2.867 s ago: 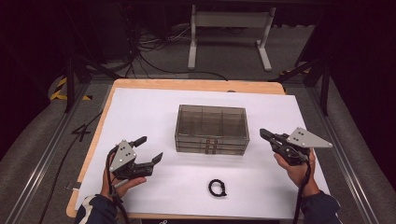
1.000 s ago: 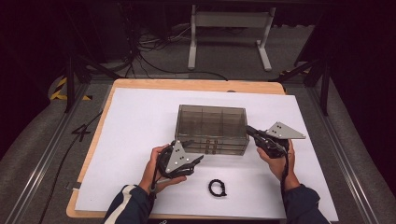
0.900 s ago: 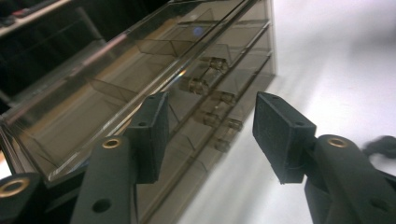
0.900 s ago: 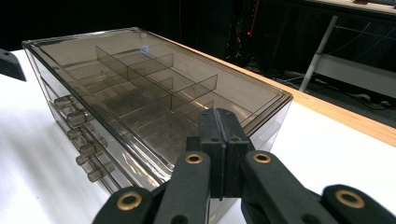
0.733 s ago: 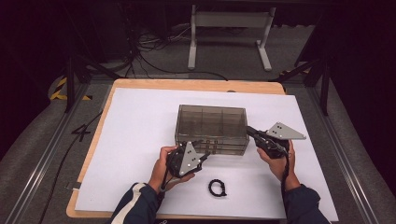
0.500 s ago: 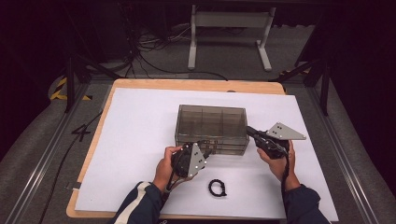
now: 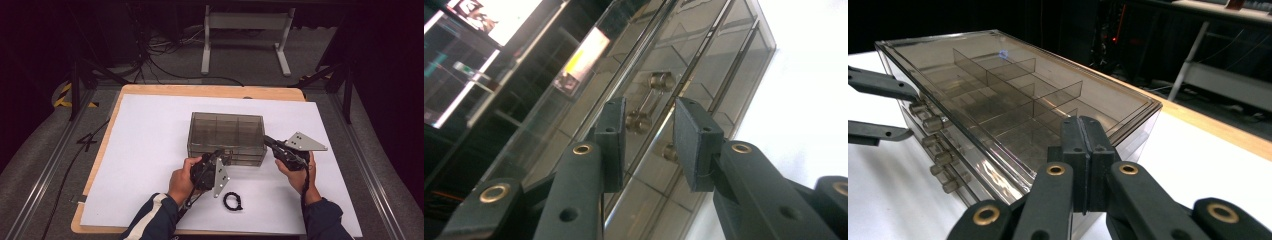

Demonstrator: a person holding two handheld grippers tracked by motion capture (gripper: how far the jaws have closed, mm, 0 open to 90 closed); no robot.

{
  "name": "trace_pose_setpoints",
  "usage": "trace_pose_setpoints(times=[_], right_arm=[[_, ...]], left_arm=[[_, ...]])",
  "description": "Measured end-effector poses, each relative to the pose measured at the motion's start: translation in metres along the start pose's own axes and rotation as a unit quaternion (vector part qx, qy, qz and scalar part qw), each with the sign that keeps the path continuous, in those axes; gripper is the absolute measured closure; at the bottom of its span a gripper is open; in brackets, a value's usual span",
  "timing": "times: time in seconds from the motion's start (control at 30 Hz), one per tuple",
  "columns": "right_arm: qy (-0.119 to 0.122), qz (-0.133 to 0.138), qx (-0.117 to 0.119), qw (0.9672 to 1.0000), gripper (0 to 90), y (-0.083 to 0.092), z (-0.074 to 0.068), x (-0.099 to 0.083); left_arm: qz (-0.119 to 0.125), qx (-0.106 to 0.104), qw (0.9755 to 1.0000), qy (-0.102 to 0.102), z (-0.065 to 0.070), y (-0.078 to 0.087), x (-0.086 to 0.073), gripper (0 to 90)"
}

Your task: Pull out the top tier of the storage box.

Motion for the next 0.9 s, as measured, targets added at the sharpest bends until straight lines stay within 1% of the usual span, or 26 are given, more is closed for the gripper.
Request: trace_pose_setpoints(times=[0.03, 0.07, 0.13, 0.17, 0.2, 0.23, 0.27, 0.3, 0.33, 0.4, 0.43, 0.47, 0.5, 0.53, 0.57, 0.6, 0.63, 0.67, 0.7, 0.77, 0.8, 0.83, 0.87, 0.9], right_arm=[[0.005, -0.004, -0.004, 1.0, 90.0, 0.0, -0.001, 0.0], [0.009, -0.004, -0.007, 0.9999, 90.0, 0.0, -0.002, 0.001], [0.011, -0.003, -0.007, 0.9999, 90.0, 0.0, -0.002, 0.0], [0.008, -0.003, -0.005, 0.9999, 90.0, 0.0, -0.002, 0.0], [0.009, -0.003, -0.005, 0.9999, 90.0, 0.0, -0.002, 0.0], [0.011, -0.004, -0.007, 0.9999, 90.0, 0.0, -0.002, 0.0], [0.012, -0.004, -0.008, 0.9999, 90.0, 0.0, -0.002, 0.0], [0.013, -0.005, -0.008, 0.9999, 90.0, 0.0, -0.002, 0.0], [0.013, -0.005, -0.008, 0.9999, 90.0, 0.0, -0.002, 0.0], [0.014, -0.004, -0.009, 0.9998, 90.0, 0.0, -0.002, 0.0], [0.014, -0.003, -0.011, 0.9998, 90.0, 0.0, -0.003, 0.001], [0.016, -0.004, -0.011, 0.9998, 90.0, 0.0, -0.003, 0.001], [0.023, -0.006, -0.014, 0.9996, 90.0, 0.0, -0.003, 0.001], [0.023, -0.006, -0.014, 0.9996, 90.0, 0.0, -0.003, 0.001], [0.023, -0.006, -0.016, 0.9996, 90.0, 0.0, -0.004, 0.001], [0.026, -0.007, -0.018, 0.9995, 90.0, 0.0, -0.004, 0.001], [0.028, -0.008, -0.021, 0.9993, 90.0, 0.0, -0.005, 0.001], [0.034, -0.01, -0.023, 0.9991, 90.0, 0.0, -0.005, 0.001], [0.036, -0.01, -0.024, 0.999, 90.0, 0.0, -0.005, 0.001], [0.037, -0.01, -0.026, 0.9989, 90.0, 0.0, -0.006, 0.001], [0.037, -0.01, -0.026, 0.9989, 90.0, 0.0, -0.006, 0.001], [0.039, -0.011, -0.026, 0.9989, 90.0, 0.0, -0.006, 0.001], [0.039, -0.011, -0.027, 0.9988, 90.0, 0.0, -0.006, 0.001], [0.04, -0.011, -0.027, 0.9988, 90.0, 0.0, -0.006, 0.001]], left_arm=[[-0.001, 0.005, 1.0, -0.006, 0.001, 0.0, 0.0, 66.3], [-0.004, 0.011, 0.9998, -0.016, 0.001, 0.0, 0.0, 66.7], [-0.007, 0.018, 0.9992, -0.036, 0.004, 0.0, -0.001, 66.9], [-0.009, 0.028, 0.9985, -0.046, 0.005, 0.0, -0.001, 65.9], [-0.012, 0.04, 0.9972, -0.062, 0.006, 0.0, -0.001, 66.3], [-0.018, 0.052, 0.9949, -0.084, 0.008, -0.001, -0.001, 67.0], [-0.021, 0.061, 0.9928, -0.101, 0.009, -0.001, -0.001, 69.2], [-0.021, 0.061, 0.9928, -0.101, 0.009, -0.001, -0.001, 70.8], [-0.024, 0.069, 0.9911, -0.111, 0.009, -0.001, 0.0, 70.8], [-0.024, 0.08, 0.989, -0.122, 0.01, -0.002, 0.001, 73.3], [-0.027, 0.086, 0.9874, -0.13, 0.011, -0.002, 0.001, 74.1], [-0.031, 0.095, 0.9838, -0.149, 0.012, -0.003, 0.002, 74.3], [-0.041, 0.108, 0.9776, -0.176, 0.014, -0.003, 0.002, 74.6], [-0.044, 0.119, 0.9734, -0.191, 0.016, -0.003, 0.002, 74.6], [-0.049, 0.135, 0.9652, -0.219, 0.019, -0.005, 0.003, 74.5], [-0.054, 0.145, 0.9598, -0.234, 0.02, -0.006, 0.003, 74.5], [-0.055, 0.155, 0.9555, -0.245, 0.022, -0.007, 0.004, 74.6], [-0.054, 0.163, 0.9521, -0.253, 0.023, -0.008, 0.004, 76.4], [-0.055, 0.165, 0.9515, -0.254, 0.023, -0.008, 0.004, 78.7], [-0.059, 0.169, 0.9484, -0.261, 0.023, -0.008, 0.004, 79.1], [-0.058, 0.172, 0.9478, -0.262, 0.024, -0.009, 0.004, 79.1], [-0.06, 0.176, 0.9428, -0.276, 0.024, -0.009, 0.005, 79.3], [-0.066, 0.179, 0.9409, -0.28, 0.025, -0.009, 0.004, 79.4], [-0.061, 0.183, 0.9401, -0.281, 0.026, -0.01, 0.003, 79.8]])
Point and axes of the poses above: each handheld gripper's, and its own axes: y roughly backward along the jaws, x roughly out of its top, z roughly to its right, the point moved 5 cm from there along -y, roughly forward along the jaws, and after that the axes turned 2 degrees about x, right-handed, at the moved point
